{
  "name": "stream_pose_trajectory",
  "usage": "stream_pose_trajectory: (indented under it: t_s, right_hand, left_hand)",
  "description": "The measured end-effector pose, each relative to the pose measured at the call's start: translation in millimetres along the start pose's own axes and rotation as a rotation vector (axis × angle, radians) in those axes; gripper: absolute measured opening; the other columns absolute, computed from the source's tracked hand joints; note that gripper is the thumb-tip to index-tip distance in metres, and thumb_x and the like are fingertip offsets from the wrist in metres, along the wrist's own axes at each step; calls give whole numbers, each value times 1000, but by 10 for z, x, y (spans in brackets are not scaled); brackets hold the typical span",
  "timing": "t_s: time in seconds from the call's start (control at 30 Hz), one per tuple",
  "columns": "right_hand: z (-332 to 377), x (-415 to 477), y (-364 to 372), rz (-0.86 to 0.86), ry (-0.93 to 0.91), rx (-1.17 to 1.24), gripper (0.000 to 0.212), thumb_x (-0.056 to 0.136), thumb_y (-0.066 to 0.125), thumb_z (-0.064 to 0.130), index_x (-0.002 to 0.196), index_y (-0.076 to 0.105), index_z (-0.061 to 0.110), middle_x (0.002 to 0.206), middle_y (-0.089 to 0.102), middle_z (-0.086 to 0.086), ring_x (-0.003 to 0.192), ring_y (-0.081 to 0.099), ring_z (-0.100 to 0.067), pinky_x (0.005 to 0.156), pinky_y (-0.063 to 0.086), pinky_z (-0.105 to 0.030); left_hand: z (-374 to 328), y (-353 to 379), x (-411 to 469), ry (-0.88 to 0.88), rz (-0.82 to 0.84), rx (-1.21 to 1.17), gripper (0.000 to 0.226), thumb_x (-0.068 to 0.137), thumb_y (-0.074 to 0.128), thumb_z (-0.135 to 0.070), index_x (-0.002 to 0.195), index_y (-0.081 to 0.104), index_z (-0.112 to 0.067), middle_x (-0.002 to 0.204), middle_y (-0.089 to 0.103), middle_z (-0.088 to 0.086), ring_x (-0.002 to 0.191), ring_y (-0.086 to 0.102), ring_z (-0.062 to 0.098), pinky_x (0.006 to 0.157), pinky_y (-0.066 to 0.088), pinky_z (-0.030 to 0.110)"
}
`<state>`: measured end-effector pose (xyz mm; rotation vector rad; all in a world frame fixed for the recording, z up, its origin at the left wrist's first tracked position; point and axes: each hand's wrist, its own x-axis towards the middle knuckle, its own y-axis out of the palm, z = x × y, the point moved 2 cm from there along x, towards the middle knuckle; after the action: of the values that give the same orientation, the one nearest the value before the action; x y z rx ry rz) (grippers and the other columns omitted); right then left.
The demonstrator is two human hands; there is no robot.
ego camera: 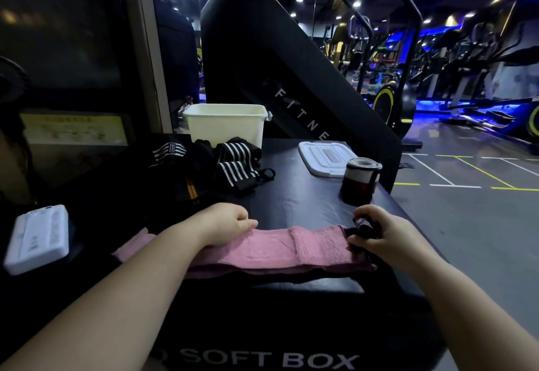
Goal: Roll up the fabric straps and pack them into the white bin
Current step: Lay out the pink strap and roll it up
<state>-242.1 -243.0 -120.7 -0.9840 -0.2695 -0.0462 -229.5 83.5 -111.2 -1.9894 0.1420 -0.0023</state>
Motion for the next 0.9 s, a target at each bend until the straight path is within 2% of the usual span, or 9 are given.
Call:
stream_pose_trajectory:
  t_s: [0.13,0.3,0.43,0.63,0.77,0.9]
  right_hand:
    - [-77,-98,-7,-29,-15,-12,45,71,83,37,110,59,38,100,65,16,92,61,-12,79,44,-28]
    - [-142,-171,17,-77,-21,31,41,75,82,31,110,60,33,97,65,12,88,61,-14,76,40,-26]
    - [-183,-205,48,-118,-14,63,35,80,78,27,110,60,29,98,64,12,89,59,-14,75,38,-25]
    - [-215,-227,79,-141,8,95,31,85,72,24,113,57,26,99,62,13,90,56,-12,75,35,-23]
    - [-214,-223,76,-162,40,140,29,88,69,23,114,56,24,100,63,6,93,57,-17,78,37,-25]
    - [-154,-205,79,-174,39,213,28,90,67,20,114,53,21,101,60,3,95,55,-18,79,35,-25]
  left_hand:
    - [7,150,-74,-4,5,30,36,94,51,-52,71,55,-24,72,57,-7,71,54,13,66,43,28]
    - [-15,173,-138,-7,-69,49,37,94,48,-54,72,53,-25,73,56,-8,73,54,14,61,38,29]
    - [-23,213,-122,40,-95,67,36,95,49,-51,70,51,-25,86,54,-8,83,54,15,71,42,31]
    - [5,260,-89,53,-107,23,36,95,50,-49,70,51,-22,72,57,-5,70,54,14,64,41,32]
    - [25,270,-68,66,-95,-21,38,92,54,-51,70,50,-21,67,56,-4,65,54,14,64,46,32]
    - [61,118,-64,37,-151,-8,40,89,58,-53,67,50,-21,64,56,-5,62,53,14,59,42,29]
